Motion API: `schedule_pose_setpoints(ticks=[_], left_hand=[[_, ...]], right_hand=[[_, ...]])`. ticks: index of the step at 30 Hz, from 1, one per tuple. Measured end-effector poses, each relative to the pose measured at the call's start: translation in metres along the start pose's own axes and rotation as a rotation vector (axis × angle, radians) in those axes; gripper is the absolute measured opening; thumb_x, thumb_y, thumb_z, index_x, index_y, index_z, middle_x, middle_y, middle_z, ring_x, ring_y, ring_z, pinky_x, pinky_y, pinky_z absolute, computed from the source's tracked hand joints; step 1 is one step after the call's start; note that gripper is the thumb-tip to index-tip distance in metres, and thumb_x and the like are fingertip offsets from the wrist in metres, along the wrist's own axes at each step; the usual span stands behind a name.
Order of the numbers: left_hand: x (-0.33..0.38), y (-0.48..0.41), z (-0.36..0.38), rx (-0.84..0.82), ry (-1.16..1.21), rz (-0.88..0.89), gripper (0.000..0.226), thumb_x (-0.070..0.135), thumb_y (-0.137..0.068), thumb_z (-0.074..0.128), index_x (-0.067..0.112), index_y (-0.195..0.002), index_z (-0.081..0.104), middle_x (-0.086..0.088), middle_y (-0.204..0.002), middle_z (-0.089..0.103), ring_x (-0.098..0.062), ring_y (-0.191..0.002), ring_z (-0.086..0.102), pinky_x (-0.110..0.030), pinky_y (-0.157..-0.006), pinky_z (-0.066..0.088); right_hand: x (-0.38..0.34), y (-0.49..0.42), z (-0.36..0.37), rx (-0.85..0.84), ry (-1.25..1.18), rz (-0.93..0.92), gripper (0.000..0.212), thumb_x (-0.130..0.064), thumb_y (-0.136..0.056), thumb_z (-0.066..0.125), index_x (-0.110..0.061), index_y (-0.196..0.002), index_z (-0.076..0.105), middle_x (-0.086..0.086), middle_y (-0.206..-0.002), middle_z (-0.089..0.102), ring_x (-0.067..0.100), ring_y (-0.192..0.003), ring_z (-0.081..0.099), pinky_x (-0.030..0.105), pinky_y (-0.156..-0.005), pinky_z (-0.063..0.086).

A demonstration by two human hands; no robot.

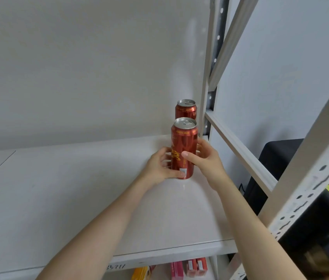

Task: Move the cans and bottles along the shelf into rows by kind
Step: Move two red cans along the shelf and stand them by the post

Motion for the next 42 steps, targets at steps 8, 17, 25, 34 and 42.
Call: schedule_pose_setpoints(ticks=[8, 17, 25, 34, 42], left_hand=[[0.006, -0.014, 0.022, 0.016, 0.021, -0.010, 0.073, -0.005, -0.061, 0.089, 0.007, -0.124, 0.054, -0.013, -0.116, 0.067, -0.024, -0.101, 0.069, -0.033, -0.082, 0.059], [0.005, -0.038, 0.014, 0.082, 0.026, -0.024, 0.070, -0.003, -0.062, 0.089, 0.006, -0.122, 0.057, -0.014, -0.115, 0.070, -0.026, -0.101, 0.071, -0.044, -0.093, 0.056], [0.002, -0.054, 0.012, 0.071, 0.012, 0.005, 0.067, 0.002, -0.062, 0.091, 0.011, -0.120, 0.058, -0.008, -0.110, 0.072, -0.018, -0.094, 0.073, -0.035, -0.085, 0.060], [0.002, -0.056, 0.013, 0.034, -0.011, 0.021, 0.073, 0.005, -0.062, 0.092, 0.011, -0.124, 0.055, -0.004, -0.110, 0.071, -0.015, -0.095, 0.073, -0.031, -0.083, 0.060], [0.002, -0.044, 0.000, 0.061, -0.194, 0.019, 0.062, 0.018, -0.068, 0.090, 0.017, -0.123, 0.060, -0.003, -0.110, 0.069, -0.016, -0.101, 0.066, -0.022, -0.086, 0.053]], right_hand=[[0.001, -0.005, -0.019, 0.059, -0.064, -0.039, 0.050, -0.023, -0.081, 0.080, -0.019, -0.127, 0.062, 0.001, -0.112, 0.072, 0.011, -0.098, 0.071, 0.020, -0.074, 0.056], [0.005, -0.034, -0.019, 0.049, -0.057, -0.026, 0.051, -0.033, -0.077, 0.080, -0.025, -0.124, 0.061, 0.002, -0.119, 0.068, 0.017, -0.104, 0.070, 0.031, -0.082, 0.059], [0.009, -0.050, -0.019, 0.033, -0.067, -0.003, 0.065, -0.038, -0.072, 0.080, -0.020, -0.130, 0.058, 0.005, -0.121, 0.067, 0.019, -0.105, 0.069, 0.036, -0.087, 0.059], [0.012, -0.052, -0.020, 0.019, -0.048, 0.012, 0.048, -0.032, -0.080, 0.078, -0.027, -0.124, 0.060, 0.001, -0.119, 0.068, 0.015, -0.104, 0.070, 0.028, -0.080, 0.058], [0.005, -0.041, -0.035, 0.221, 0.111, -0.006, 0.057, -0.034, -0.077, 0.084, -0.017, -0.126, 0.061, -0.001, -0.116, 0.069, 0.012, -0.099, 0.070, 0.025, -0.078, 0.058]])
Point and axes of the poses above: each hand's wrist, its own y-axis away from the middle knuckle, its own z-axis out of the palm, x = y × z, the point moved 9 cm from there along -y, towards the middle knuckle
